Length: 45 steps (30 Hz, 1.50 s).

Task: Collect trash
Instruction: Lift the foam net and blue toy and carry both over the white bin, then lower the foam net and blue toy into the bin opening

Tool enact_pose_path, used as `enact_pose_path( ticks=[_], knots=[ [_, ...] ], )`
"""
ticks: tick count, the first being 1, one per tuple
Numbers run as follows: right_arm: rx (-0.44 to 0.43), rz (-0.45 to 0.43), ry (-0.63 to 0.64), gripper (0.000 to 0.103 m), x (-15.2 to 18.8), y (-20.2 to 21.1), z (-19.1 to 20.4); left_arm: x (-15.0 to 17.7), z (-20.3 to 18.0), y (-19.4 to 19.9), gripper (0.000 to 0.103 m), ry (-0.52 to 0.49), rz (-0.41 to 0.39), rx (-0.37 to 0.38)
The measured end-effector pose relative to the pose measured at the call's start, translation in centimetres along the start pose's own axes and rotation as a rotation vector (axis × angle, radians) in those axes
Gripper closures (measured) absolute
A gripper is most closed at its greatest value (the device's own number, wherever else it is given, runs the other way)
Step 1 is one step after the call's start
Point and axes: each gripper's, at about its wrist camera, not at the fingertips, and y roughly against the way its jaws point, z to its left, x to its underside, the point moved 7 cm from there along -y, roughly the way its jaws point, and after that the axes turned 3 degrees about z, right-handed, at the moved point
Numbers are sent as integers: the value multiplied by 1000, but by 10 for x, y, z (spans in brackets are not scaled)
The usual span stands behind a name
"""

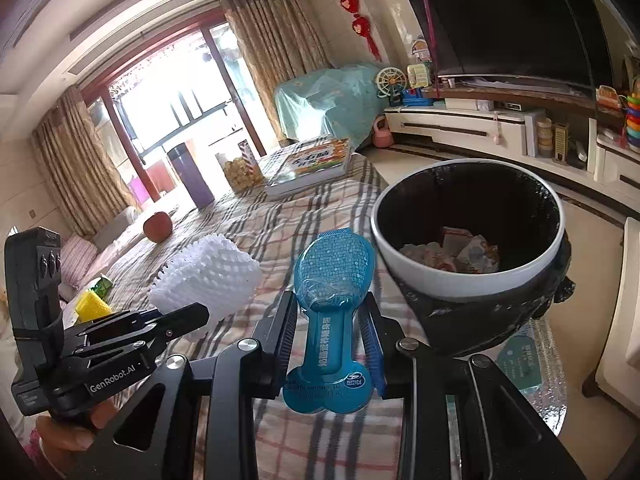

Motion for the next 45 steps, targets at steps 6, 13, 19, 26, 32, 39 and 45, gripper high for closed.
enact_pose_path(
  ticks=[6,13,19,26,32,39,45],
  knots=[
    [19,-5,-24,71,-6,5,-19,-8,-14,-7,83,-21,5,16],
    [41,-14,-44,71,-17,11,-37,-22,-36,-16,83,-55,16,31],
    [60,-20,-61,71,-27,14,-50,-33,-49,-21,83,-81,17,36],
    [85,-32,-75,71,-40,18,-65,-42,-56,-30,83,-92,30,47],
    [111,-27,-83,71,-48,15,-79,-50,-62,-38,83,-98,38,61],
    [128,-11,-98,71,-53,7,-93,-58,-69,-50,83,-109,51,76],
    [138,6,-107,71,-59,-1,-106,-68,-76,-62,83,-113,63,87]
  ],
)
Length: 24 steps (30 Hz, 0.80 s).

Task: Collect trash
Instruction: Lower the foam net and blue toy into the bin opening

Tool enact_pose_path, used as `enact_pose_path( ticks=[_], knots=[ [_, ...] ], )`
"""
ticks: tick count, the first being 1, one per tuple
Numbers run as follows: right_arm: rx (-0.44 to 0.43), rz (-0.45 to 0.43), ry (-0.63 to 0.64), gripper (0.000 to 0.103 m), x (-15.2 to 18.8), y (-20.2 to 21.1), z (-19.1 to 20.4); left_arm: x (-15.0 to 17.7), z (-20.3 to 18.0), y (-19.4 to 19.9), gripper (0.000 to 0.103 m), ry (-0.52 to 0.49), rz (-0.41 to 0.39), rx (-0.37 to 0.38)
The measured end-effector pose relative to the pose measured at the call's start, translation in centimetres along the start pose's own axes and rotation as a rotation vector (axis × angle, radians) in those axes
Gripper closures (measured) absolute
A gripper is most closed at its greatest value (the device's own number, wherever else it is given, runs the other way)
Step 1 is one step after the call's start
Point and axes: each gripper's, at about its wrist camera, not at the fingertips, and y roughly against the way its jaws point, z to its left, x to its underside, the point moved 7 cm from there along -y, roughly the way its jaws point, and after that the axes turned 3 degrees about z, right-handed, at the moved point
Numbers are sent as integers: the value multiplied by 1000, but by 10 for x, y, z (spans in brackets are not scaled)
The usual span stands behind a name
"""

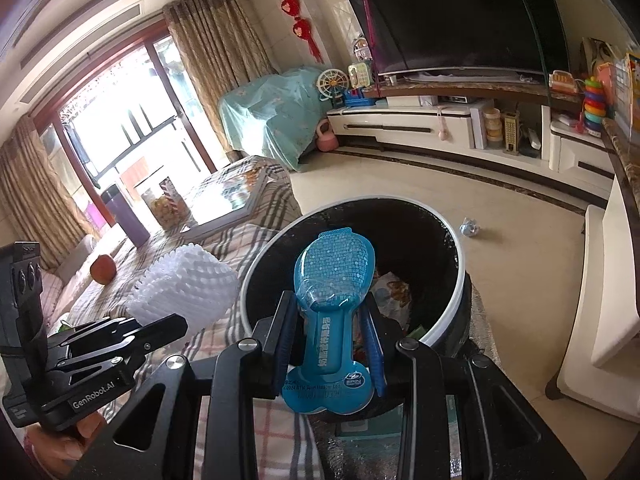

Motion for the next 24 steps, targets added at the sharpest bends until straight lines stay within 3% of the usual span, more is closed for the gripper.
enact_pose_path(
  ticks=[24],
  knots=[
    [8,26,0,71,-23,-20,-27,-35,-17,-32,83,-45,12,-15]
  ],
)
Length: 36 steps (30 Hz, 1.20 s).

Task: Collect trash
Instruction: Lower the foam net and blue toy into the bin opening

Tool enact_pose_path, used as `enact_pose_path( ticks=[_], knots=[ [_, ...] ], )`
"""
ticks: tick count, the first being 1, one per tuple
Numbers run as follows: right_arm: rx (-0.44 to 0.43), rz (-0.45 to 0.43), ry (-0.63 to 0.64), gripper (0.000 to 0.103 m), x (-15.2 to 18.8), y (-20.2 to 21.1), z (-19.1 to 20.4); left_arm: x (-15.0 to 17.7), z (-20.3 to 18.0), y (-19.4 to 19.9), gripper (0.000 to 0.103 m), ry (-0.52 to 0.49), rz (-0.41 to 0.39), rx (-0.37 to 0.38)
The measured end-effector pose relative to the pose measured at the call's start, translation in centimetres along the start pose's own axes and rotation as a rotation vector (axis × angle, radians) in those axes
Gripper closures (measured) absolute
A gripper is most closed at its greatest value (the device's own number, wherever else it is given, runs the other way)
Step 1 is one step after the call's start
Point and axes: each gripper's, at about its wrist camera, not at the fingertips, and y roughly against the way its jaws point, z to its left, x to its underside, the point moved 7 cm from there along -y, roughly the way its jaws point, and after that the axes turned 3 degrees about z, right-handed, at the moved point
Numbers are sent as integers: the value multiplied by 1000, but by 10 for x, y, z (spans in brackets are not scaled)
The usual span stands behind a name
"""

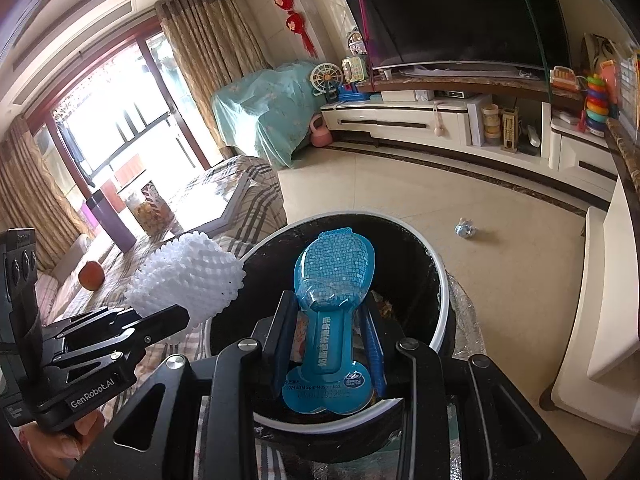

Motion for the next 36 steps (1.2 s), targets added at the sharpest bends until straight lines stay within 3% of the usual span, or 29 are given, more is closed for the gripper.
enact_pose_path(
  ticks=[36],
  knots=[
    [7,50,-6,71,-10,-22,-9,-13,-4,-30,83,-1,52,-5]
  ],
)
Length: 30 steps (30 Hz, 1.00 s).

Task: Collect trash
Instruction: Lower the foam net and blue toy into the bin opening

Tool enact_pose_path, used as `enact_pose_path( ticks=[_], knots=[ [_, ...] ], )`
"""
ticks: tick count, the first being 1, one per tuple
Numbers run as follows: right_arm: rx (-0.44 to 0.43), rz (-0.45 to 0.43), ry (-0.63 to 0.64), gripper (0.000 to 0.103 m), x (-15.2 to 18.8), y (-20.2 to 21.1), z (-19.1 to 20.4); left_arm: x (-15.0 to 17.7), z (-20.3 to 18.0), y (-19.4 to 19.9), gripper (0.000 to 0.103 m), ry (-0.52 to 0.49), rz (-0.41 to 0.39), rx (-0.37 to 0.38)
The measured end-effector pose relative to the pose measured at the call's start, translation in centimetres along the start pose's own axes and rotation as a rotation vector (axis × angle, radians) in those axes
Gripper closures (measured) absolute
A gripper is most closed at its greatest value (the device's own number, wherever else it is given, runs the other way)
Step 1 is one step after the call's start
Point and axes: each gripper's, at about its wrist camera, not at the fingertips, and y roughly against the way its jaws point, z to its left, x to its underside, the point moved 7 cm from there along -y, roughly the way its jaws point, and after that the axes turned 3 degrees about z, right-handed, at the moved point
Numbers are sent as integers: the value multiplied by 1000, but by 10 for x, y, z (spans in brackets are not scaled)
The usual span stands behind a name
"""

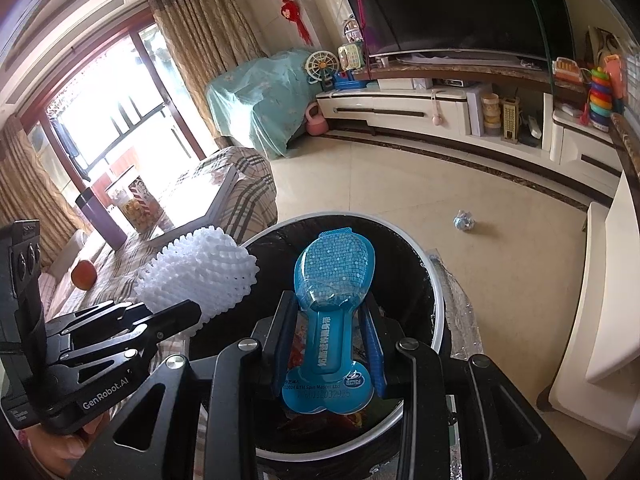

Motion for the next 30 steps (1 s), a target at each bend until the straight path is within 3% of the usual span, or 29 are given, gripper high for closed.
enact_pose_path(
  ticks=[30],
  knots=[
    [1,20,1,71,-5,-6,-5,-2,-1,-9,83,2,29,5]
  ],
)
